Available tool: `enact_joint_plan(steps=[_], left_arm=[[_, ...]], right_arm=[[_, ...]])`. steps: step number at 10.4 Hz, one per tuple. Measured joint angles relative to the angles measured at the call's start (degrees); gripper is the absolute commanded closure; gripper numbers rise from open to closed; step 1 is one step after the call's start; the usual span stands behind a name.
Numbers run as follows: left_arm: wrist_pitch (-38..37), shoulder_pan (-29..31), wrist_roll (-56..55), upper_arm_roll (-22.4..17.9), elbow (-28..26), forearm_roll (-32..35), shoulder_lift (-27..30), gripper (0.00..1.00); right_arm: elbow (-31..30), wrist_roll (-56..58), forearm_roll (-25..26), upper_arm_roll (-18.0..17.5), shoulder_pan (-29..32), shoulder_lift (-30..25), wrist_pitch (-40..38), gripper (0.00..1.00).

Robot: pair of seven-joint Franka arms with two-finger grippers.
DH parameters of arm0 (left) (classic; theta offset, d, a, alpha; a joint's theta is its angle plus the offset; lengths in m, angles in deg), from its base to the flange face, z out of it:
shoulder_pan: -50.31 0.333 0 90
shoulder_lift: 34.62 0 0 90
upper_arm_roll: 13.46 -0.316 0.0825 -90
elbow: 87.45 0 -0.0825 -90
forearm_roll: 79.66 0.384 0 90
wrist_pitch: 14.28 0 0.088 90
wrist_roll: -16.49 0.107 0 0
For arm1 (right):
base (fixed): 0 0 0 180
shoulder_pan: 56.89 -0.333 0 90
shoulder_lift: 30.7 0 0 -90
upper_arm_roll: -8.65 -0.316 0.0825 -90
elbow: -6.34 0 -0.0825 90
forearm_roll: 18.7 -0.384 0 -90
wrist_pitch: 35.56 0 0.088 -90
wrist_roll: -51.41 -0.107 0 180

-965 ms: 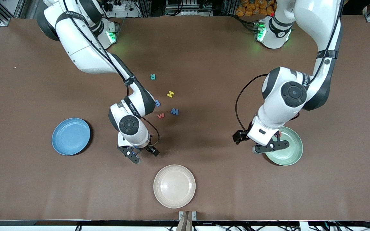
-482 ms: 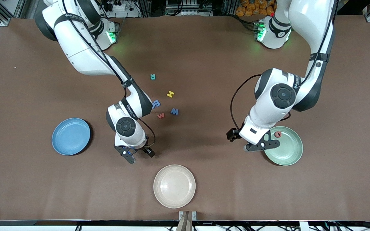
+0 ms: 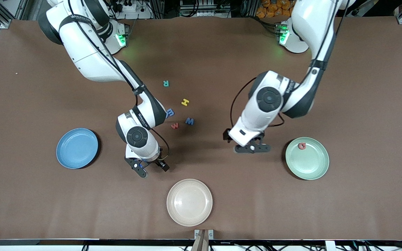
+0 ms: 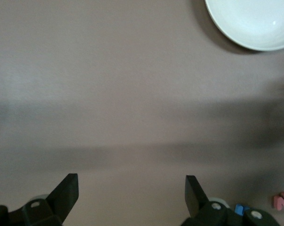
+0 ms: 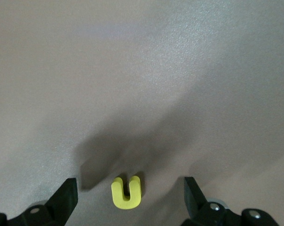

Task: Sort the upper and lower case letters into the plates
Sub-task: 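Grasp the yellow u with the right gripper while the left gripper lifts, then carry the yellow u to the blue plate while the left gripper reaches letters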

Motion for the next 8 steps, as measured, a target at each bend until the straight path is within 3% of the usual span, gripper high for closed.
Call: enact_joint_plan(steps=[1,4,8], left_arm=[[0.17,-0.77,0.00,0.01,0.01,0.00,-0.46,0.00],[2.66,-3.87,0.13,0.03,0.01,0.29,-1.18,0.00],[11.73,-6.92,0.27,2.05,-0.01,6.19,-3.63,0.01]], right_arm=[[-0.01,-0.01,0.00,-0.01,-0.09,0.00,0.62,1.00],[-0.33,-0.02,0.15,-0.05,-0.44,-0.10,2.04,1.00],[-0.62,0.01,0.22,-0.13,-0.51,-0.43,2.56,1.00]])
